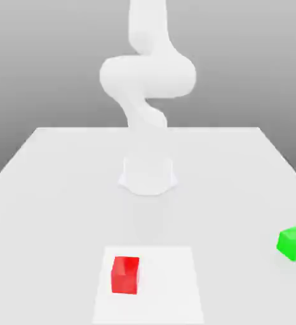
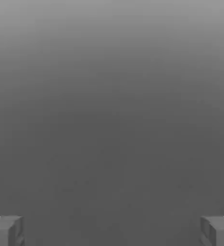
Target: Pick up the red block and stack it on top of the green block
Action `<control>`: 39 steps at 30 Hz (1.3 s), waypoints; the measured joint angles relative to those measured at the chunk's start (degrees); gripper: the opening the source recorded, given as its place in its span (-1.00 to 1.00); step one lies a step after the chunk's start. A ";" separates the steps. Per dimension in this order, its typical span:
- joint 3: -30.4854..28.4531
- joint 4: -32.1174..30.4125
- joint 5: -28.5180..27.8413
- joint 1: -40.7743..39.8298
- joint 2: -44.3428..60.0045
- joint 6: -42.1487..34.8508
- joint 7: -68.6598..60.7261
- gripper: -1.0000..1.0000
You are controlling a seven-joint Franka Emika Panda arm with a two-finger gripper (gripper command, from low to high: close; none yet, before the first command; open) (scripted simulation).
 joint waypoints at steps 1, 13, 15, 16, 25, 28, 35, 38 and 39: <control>-0.16 -1.01 -0.04 -0.11 2.28 1.20 -0.04 0.00; -2.19 -12.17 -0.06 -1.19 27.39 14.42 -0.79 0.00; -2.68 -14.01 0.01 -1.22 31.55 16.58 -0.97 0.00; -2.82 -14.93 0.09 -1.32 33.63 17.68 -1.07 0.00; -2.20 -18.69 2.06 -2.92 52.33 30.01 -2.86 0.00; -1.58 -18.15 2.53 -3.42 56.29 33.39 -3.19 -1.00; -1.43 -18.30 2.20 -3.64 55.34 32.58 -2.96 -1.00; -1.79 -19.12 1.27 -3.49 49.77 27.84 -2.27 -1.00; -1.89 -19.42 0.98 -3.46 47.74 26.11 -2.06 -1.00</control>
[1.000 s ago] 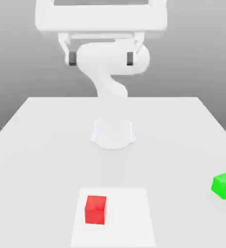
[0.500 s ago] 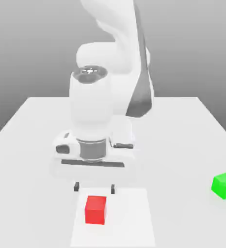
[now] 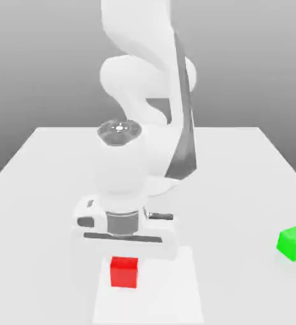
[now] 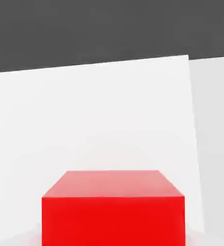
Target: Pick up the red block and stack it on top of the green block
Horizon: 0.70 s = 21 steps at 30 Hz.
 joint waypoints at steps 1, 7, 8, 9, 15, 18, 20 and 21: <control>0.44 -0.09 -0.26 0.50 -1.54 -1.45 0.67 -1.00; 8.96 2.66 -1.42 15.70 -3.25 -5.99 12.18 -1.00; 10.51 3.20 -1.58 18.23 -3.32 -6.59 14.29 -1.00; 11.83 3.76 -1.75 20.97 -3.38 -7.23 16.43 -1.00; 18.26 6.84 -3.40 34.96 -2.49 -9.45 28.49 -1.00; 16.94 7.38 -7.01 36.06 2.78 -4.92 31.92 -1.00; 15.47 7.59 -9.25 37.17 6.29 -1.77 33.60 1.00; 15.47 7.59 -9.25 37.17 6.29 -1.76 33.60 1.00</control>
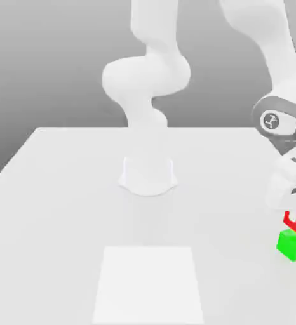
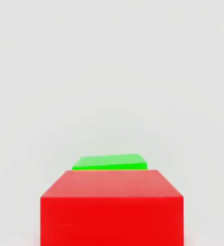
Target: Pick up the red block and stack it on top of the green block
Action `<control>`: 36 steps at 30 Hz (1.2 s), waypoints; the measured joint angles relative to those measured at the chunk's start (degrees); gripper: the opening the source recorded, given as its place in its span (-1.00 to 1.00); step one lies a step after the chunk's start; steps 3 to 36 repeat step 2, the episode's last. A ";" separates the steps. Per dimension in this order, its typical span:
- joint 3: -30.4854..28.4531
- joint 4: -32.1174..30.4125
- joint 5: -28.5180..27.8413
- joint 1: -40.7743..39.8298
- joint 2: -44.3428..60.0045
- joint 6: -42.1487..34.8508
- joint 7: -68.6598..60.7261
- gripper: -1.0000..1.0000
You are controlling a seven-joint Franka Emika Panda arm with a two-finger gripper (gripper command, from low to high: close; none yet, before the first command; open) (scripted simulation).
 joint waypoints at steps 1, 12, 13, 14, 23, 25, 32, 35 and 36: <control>0.00 0.00 0.00 0.00 0.00 0.00 0.00 1.00; 0.00 0.00 0.00 0.00 0.00 0.00 0.00 1.00; 0.00 0.00 0.00 0.00 0.00 0.00 0.00 1.00; 0.00 0.00 0.00 0.00 0.00 0.00 0.00 1.00; 0.00 0.00 0.00 0.00 0.00 0.00 0.00 1.00; 0.00 0.00 0.00 0.00 0.00 0.00 0.00 1.00; 0.00 0.00 0.00 0.00 0.00 0.00 0.00 1.00; 0.00 0.00 0.00 0.00 0.00 0.00 0.00 1.00; 0.00 0.00 0.00 0.00 0.00 0.00 0.00 1.00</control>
